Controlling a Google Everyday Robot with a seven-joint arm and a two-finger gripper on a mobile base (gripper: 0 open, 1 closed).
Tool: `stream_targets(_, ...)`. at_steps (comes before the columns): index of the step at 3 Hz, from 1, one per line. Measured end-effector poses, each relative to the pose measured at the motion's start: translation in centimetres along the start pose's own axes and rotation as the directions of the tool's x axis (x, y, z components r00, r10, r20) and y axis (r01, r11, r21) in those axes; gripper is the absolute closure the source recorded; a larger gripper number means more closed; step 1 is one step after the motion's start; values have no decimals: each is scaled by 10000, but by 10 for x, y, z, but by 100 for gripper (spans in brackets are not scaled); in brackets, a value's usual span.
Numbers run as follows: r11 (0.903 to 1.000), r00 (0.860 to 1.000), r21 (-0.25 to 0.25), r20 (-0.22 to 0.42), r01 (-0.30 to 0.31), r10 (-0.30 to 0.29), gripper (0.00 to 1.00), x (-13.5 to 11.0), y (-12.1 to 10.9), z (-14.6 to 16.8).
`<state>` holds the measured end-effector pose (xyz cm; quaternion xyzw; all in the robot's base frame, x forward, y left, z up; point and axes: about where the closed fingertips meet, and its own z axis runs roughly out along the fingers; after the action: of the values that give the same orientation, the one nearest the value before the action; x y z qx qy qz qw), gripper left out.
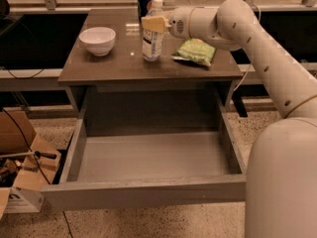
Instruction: Pick blue plastic bottle from top drawer and place on counter
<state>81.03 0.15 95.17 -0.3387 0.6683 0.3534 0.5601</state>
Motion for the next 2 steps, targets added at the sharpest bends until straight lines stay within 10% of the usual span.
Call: stream_targets(2, 10000, 10000, -83, 3, -9, 9, 16, 0, 3, 5)
